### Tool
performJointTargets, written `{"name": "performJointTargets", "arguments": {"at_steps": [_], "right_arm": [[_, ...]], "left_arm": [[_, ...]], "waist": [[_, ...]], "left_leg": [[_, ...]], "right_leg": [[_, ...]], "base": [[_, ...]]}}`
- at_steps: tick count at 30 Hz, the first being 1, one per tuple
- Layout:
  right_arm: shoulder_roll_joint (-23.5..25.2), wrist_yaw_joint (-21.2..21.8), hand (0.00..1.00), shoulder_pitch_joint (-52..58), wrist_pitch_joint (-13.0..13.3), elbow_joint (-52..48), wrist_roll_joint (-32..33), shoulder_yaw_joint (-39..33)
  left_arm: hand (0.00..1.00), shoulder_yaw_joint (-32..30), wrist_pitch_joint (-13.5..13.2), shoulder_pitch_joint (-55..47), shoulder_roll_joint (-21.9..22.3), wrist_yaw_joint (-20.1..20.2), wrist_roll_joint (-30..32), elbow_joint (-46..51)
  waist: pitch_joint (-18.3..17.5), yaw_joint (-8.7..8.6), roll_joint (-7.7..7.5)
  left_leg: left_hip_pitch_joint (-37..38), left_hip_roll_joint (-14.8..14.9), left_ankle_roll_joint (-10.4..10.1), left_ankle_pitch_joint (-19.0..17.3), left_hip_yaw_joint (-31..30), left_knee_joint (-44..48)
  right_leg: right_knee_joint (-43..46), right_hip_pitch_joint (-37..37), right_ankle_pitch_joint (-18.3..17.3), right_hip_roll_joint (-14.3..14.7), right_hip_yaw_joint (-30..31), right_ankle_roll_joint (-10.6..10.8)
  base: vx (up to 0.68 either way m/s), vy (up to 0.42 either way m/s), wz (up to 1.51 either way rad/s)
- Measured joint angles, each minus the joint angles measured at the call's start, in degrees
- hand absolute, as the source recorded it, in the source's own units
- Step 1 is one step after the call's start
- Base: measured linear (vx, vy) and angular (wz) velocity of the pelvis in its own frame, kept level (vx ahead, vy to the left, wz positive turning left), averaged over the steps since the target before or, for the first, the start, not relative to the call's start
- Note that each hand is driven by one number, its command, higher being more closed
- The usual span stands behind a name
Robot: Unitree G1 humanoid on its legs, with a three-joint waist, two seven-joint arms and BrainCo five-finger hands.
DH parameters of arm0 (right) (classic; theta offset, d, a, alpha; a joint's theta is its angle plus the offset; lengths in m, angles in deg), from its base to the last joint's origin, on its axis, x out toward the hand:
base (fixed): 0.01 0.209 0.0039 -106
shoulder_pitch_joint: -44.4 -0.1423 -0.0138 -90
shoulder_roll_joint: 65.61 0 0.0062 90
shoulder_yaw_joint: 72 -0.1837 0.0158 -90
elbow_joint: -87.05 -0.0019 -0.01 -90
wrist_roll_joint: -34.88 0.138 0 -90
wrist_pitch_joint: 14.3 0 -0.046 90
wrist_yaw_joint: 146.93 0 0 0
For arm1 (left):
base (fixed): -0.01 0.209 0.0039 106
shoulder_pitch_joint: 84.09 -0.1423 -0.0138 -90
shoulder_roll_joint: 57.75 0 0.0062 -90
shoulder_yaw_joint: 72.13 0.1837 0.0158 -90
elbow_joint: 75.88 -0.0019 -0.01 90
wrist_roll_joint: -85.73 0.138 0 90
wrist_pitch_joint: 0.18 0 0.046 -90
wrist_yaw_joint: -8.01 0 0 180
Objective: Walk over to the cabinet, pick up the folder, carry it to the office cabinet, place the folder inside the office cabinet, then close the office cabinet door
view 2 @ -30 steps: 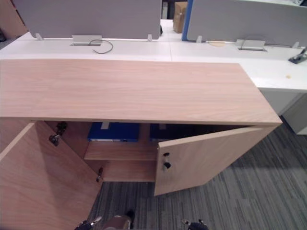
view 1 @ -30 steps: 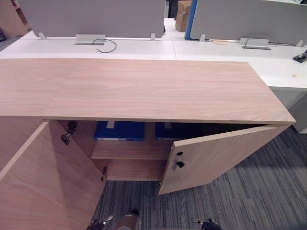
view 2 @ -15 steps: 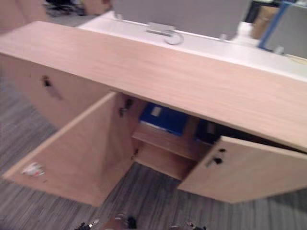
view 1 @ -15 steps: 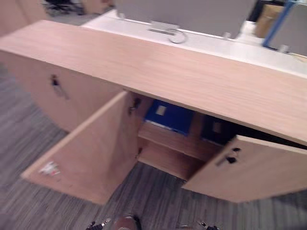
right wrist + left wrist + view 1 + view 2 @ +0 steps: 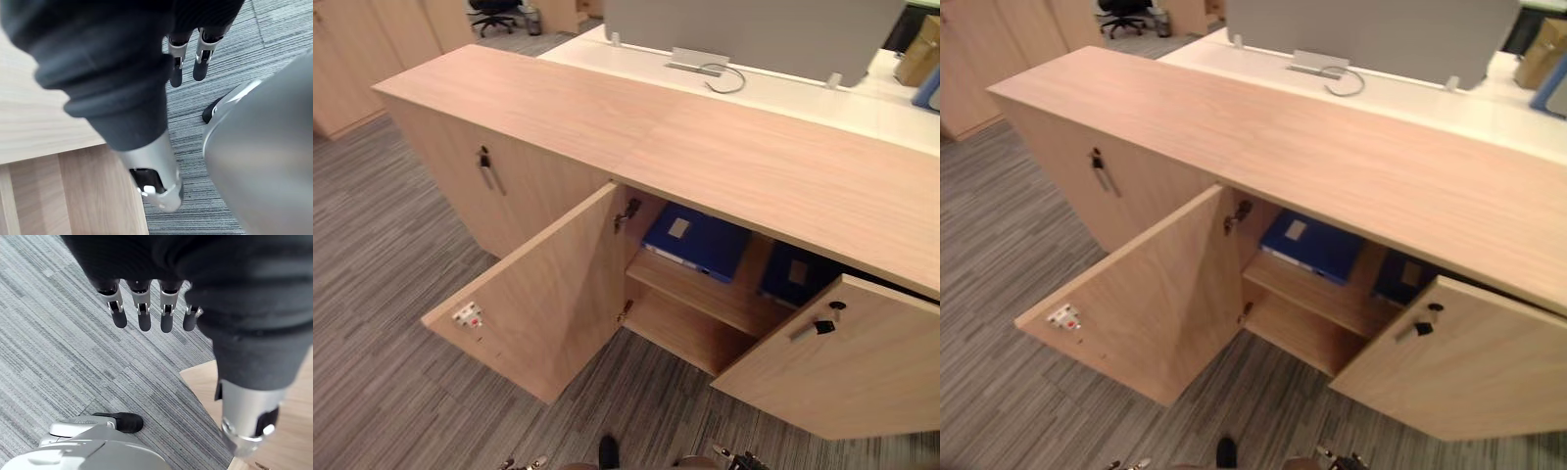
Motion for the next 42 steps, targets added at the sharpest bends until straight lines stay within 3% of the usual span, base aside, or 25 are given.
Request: {"name": "performJointTargets", "arguments": {"at_steps": [6, 9, 18, 20, 23, 24, 26, 27, 28, 29, 30, 31, 33, 34, 36, 38, 42], "right_arm": [[-0.27, 0.40, 0.00, 0.06, -0.06, 1.10, -0.24, -0.42], [-1.20, 0.37, 0.00, 0.32, -0.07, 2.22, -0.43, -0.46], [-1.70, 0.33, 0.00, -1.38, -0.01, 2.69, -0.41, -2.62], [-1.46, 0.33, 0.00, -1.90, 0.00, 2.21, -0.39, -2.87], [-0.55, 0.34, 0.00, -2.01, 0.02, 0.46, -0.19, -5.55], [-0.08, 0.34, 0.00, -2.19, 0.15, 0.47, -0.12, -7.39], [-0.14, 0.33, 0.00, -2.18, 0.20, 0.20, 0.78, -9.58], [-0.52, 0.33, 0.00, -2.17, 0.30, -0.30, 2.15, -9.65], [-0.59, 0.30, 0.00, -2.08, 0.44, -1.12, 2.34, -9.65], [-0.70, 0.26, 0.00, -1.82, 0.48, -1.52, 2.38, -9.55], [-1.43, 0.24, 0.00, -1.53, 0.48, -1.74, 2.56, -9.46], [-1.86, 0.08, 0.00, -1.05, 0.48, -1.69, 3.02, -9.49], [-1.77, -0.31, 0.00, 0.47, 0.34, -1.47, 4.10, -9.47], [-1.57, -0.33, 0.00, 0.47, 0.33, -1.26, 4.30, -9.29], [-0.97, -0.76, 0.00, 1.36, 0.44, -1.12, 4.89, -9.45], [-1.06, -0.77, 0.00, 1.52, 0.46, -0.41, 5.02, -10.09], [-1.17, -0.61, 0.00, 2.35, 0.34, 2.03, 4.27, -11.10]], "left_arm": [[0.00, -4.76, 0.56, -1.36, 0.93, -0.08, -0.26, -2.29], [0.00, -5.26, 0.64, -1.77, 0.75, -0.08, -0.75, -2.39], [0.00, -6.08, 0.34, -1.18, 0.95, -0.08, -2.53, -1.93], [0.00, -7.49, 0.33, -1.05, 1.16, -0.03, -3.45, -1.90], [0.00, -9.04, 0.23, -0.69, 1.60, 0.06, -5.22, -0.91], [0.00, -10.12, -0.20, 0.01, 1.54, 0.13, -6.38, -0.88], [0.00, -12.27, -0.31, 0.44, 2.00, 0.16, -9.01, -0.09], [0.00, -13.31, -0.43, 0.79, 2.37, 0.10, -10.67, 0.86], [0.00, -14.14, -0.71, 1.31, 2.28, -0.09, -12.16, 2.14], [0.00, -14.25, -0.73, 1.97, 2.24, -0.25, -12.86, 3.37], [0.00, -14.17, -0.79, 2.91, 2.23, -0.67, -14.39, 6.24], [0.00, -13.82, -1.05, 4.79, 1.56, -1.33, -16.14, 9.63], [0.00, -11.06, -1.74, 7.48, -0.72, -2.57, -17.74, 15.76], [0.00, -10.63, -2.13, 7.61, -1.61, -2.85, -17.96, 17.35], [0.00, -9.10, -3.91, 9.44, -5.67, -3.89, -17.86, 19.49], [0.00, -9.22, -4.07, 11.59, -8.32, -4.60, -17.23, 19.35], [0.00, -7.54, -3.93, 13.72, -9.95, -5.11, -12.43, 19.31]], "waist": [[-0.69, 0.97, -0.65], [-0.77, 1.03, -1.34], [0.54, 1.70, -1.38], [0.93, 1.97, -1.46], [1.05, 1.61, -1.62], [1.24, 1.37, -2.30], [1.29, 1.00, -2.55], [1.21, 0.40, -2.13], [1.00, -0.29, -1.48], [0.88, -0.48, -1.16], [0.86, -0.36, -1.06], [1.04, -0.85, -1.15], [1.55, -1.49, -0.82], [1.61, -1.49, -0.60], [0.86, -1.98, 1.17], [0.63, -2.06, 1.80], [0.55, -2.47, 1.77]], "left_leg": [[-3.71, -0.41, -1.36, 2.56, -3.53, -0.02], [-2.34, 0.27, -1.73, 3.02, -4.74, -0.02], [-3.86, 1.06, -3.22, 4.24, -7.71, 0.64], [-4.22, 1.41, -2.23, 2.02, -4.78, 1.41], [-4.86, 1.42, -2.56, -1.69, 1.49, 1.92], [-6.21, 1.15, -1.33, -2.40, 4.47, 6.47], [-8.44, 3.48, -2.19, -6.65, 8.18, 18.78], [-9.31, 6.77, -3.52, -9.63, 9.37, 23.37], [-9.92, 10.36, -3.80, -10.38, 9.52, 24.36], [-10.01, 11.71, -4.33, -10.19, 9.60, 23.62], [-10.43, 11.39, -7.03, -9.92, 8.21, 21.93], [-11.51, 8.81, -7.82, -10.32, 8.17, 20.46], [-11.43, 4.67, -7.81, -10.23, 7.77, 18.68], [-11.16, 4.05, -7.78, -10.21, 7.98, 18.48], [-10.59, 3.04, -6.64, -9.01, 8.00, 16.04], [-10.09, 3.13, -6.55, -7.10, 8.20, 13.05], [-5.07, 4.58, -7.36, -4.06, 8.65, 7.08]], "right_leg": [[-9.63, 2.36, -0.80, 0.26, -0.70, 0.34], [-10.27, 4.35, -1.18, 0.89, -2.61, -0.27], [-9.75, 4.98, -1.25, 1.90, -6.12, -0.48], [-9.15, 4.97, -1.28, 1.37, -6.69, -0.52], [-8.74, 4.17, -1.31, -0.61, -7.70, -0.50], [-8.34, 3.15, -1.31, -2.56, -8.72, -0.46], [-5.86, 1.22, -1.20, -5.12, -9.44, -0.27], [-2.77, -1.23, -1.19, -6.30, -9.59, -0.25], [0.77, -4.51, -1.22, -7.47, -9.76, -0.21], [2.69, -6.33, -1.33, -8.07, -9.66, -0.04], [5.72, -9.46, -1.69, -9.43, -9.28, 0.61], [8.39, -12.20, -2.14, -11.92, -9.32, 1.50], [8.93, -12.84, -2.24, -15.61, -8.26, 2.37], [8.46, -12.71, -1.92, -15.94, -7.91, 2.66], [4.05, -11.31, 0.67, -15.21, -7.46, 4.13], [-1.32, -9.76, 3.72, -14.02, -7.28, 5.90], [-6.14, -5.99, 5.39, -11.27, -7.01, 5.81]], "base": [[-0.05, -0.070, 0.36], [-0.01, -0.136, 0.33], [0.00, -0.071, 0.21], [-0.07, 0.016, 0.03], [-0.07, 0.061, 0.11], [-0.06, 0.086, 0.15], [0.00, 0.093, 0.04], [0.06, 0.170, 0.06], [0.06, 0.213, 0.14], [0.04, 0.317, 0.21], [0.00, 0.386, 0.34], [-0.02, 0.390, 0.58], [-0.04, 0.325, 0.53], [-0.03, 0.283, 0.04], [-0.01, 0.167, -0.06], [0.00, 0.076, -0.12], [0.01, -0.027, -0.18]]}}
